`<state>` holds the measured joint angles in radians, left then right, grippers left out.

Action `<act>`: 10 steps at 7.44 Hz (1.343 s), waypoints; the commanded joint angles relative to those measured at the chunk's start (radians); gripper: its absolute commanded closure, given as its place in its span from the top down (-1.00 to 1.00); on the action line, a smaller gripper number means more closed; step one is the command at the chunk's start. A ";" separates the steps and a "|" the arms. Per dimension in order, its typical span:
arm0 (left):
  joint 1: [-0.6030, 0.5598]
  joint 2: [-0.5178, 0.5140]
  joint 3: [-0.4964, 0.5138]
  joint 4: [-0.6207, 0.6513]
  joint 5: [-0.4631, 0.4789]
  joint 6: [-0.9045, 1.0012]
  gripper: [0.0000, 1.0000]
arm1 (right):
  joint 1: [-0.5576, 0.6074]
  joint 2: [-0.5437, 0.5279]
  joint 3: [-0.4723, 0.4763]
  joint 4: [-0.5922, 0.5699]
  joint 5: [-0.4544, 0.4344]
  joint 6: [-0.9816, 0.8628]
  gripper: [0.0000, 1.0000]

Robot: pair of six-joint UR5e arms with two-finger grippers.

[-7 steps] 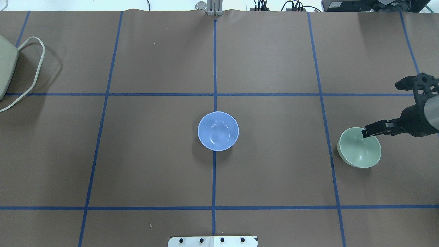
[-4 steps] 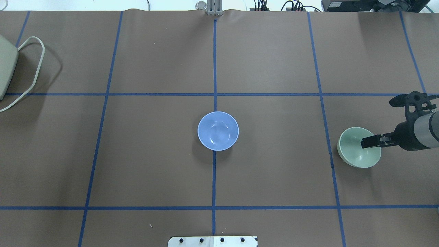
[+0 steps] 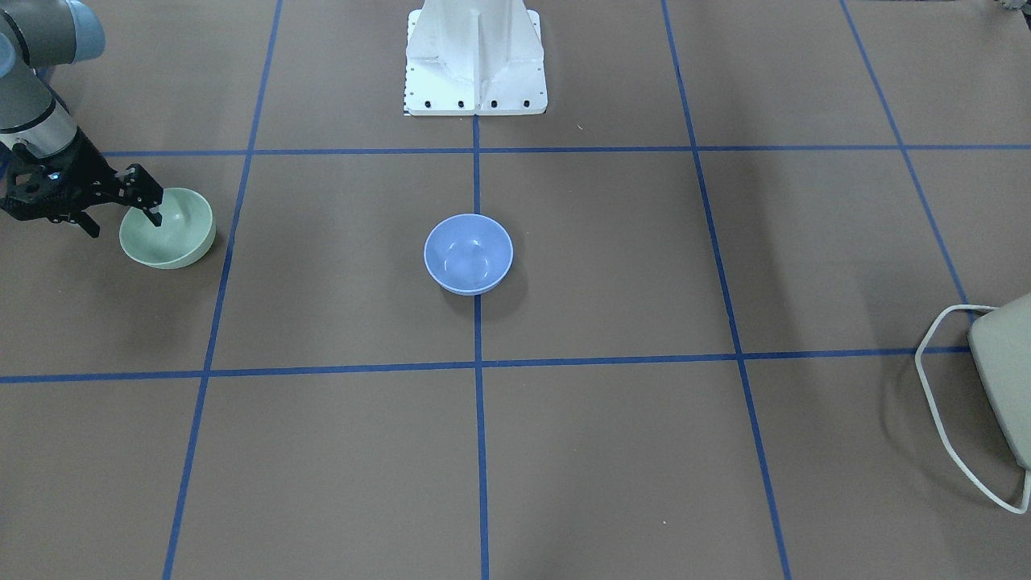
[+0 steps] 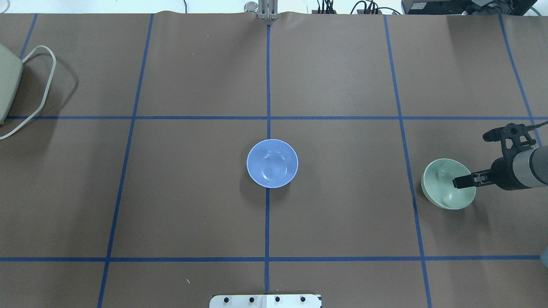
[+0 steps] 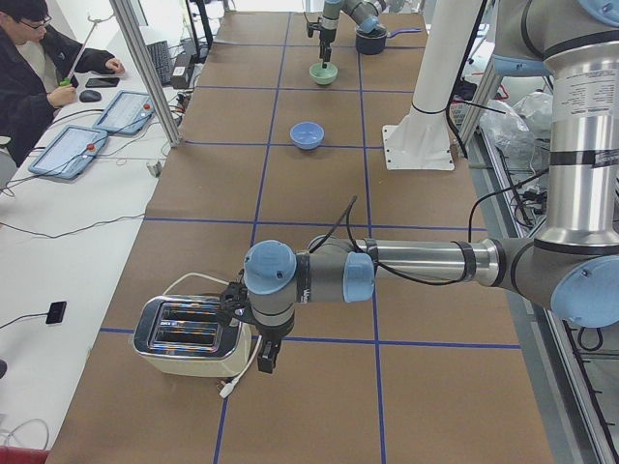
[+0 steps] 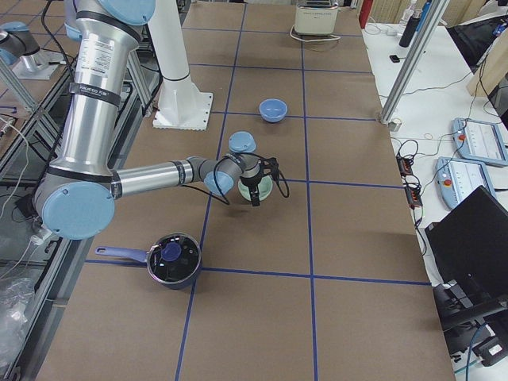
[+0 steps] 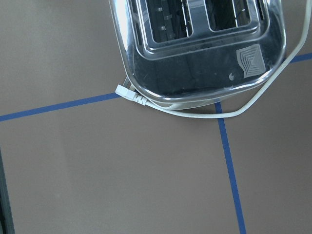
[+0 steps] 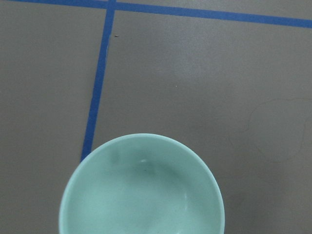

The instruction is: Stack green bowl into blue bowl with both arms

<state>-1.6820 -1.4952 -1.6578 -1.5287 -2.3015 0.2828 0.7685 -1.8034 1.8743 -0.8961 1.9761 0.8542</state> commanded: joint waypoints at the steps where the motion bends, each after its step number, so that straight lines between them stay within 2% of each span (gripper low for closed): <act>1: 0.001 0.010 -0.004 -0.004 -0.003 -0.001 0.98 | 0.005 -0.007 -0.009 0.011 0.015 -0.003 -0.70; 2: 0.001 0.013 -0.005 -0.004 -0.004 -0.001 0.98 | 0.027 -0.008 -0.008 0.011 0.041 -0.006 -1.00; 7: 0.001 0.016 -0.008 -0.005 -0.024 -0.005 0.98 | 0.047 -0.004 -0.004 0.009 0.047 -0.006 -1.00; 9: 0.004 0.015 -0.008 -0.002 -0.026 -0.013 0.98 | 0.200 0.053 0.009 0.006 0.238 -0.004 -1.00; 10: 0.002 0.016 -0.010 -0.004 -0.026 -0.013 0.98 | 0.227 0.111 0.009 0.000 0.271 0.009 -1.00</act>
<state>-1.6796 -1.4793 -1.6666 -1.5320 -2.3267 0.2720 0.9382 -1.7531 1.8799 -0.8900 2.1750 0.8530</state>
